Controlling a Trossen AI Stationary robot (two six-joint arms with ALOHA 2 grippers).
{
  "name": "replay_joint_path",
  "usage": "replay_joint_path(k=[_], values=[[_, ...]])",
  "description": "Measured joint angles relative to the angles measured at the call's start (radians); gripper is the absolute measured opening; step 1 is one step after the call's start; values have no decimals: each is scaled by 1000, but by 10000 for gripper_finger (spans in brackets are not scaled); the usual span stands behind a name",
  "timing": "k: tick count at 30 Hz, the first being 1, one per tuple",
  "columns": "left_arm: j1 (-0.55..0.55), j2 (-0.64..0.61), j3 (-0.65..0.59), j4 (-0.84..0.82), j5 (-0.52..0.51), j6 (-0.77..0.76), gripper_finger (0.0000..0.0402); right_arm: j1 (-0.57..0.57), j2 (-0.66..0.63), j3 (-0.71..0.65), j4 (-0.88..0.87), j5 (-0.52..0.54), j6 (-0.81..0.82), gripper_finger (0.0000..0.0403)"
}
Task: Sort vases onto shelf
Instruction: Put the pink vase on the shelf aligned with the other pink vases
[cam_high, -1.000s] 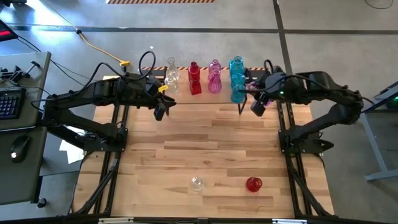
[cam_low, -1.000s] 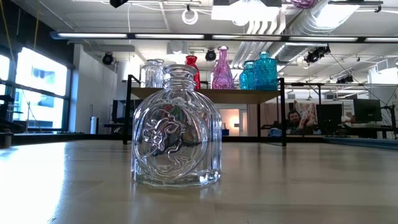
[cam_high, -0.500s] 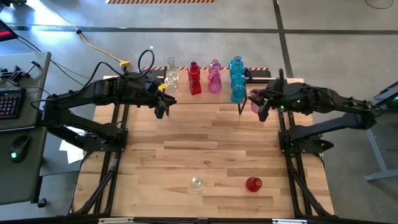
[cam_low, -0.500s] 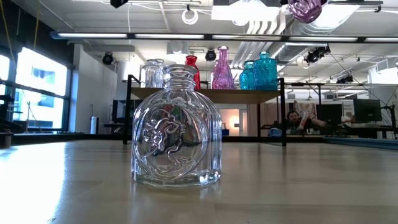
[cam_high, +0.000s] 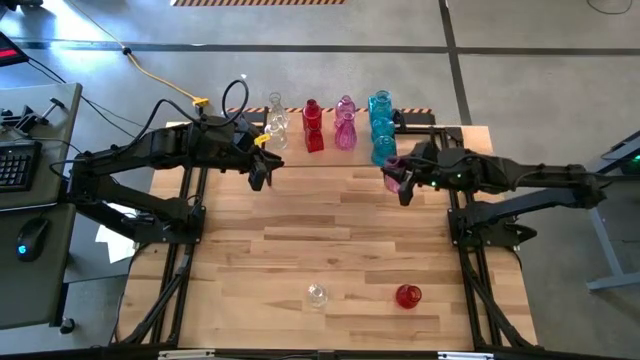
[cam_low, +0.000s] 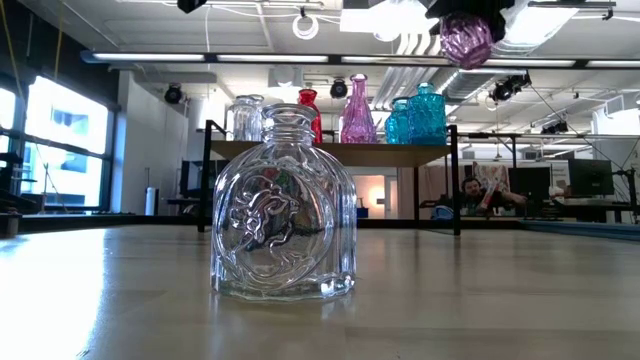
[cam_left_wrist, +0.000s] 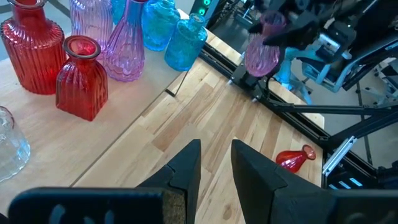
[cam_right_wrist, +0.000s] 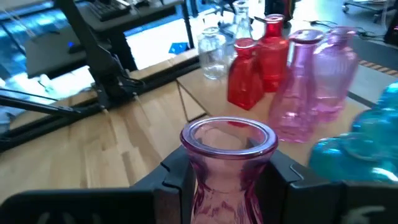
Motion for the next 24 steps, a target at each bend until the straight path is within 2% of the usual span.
replay_joint_path(k=[13,24], values=[[0,0,0,-1,0,2,81,0,11,-188,390,-34,1,99],[0,0,0,-2,1,3,81,8,186,-192,601,-9,-45,99]])
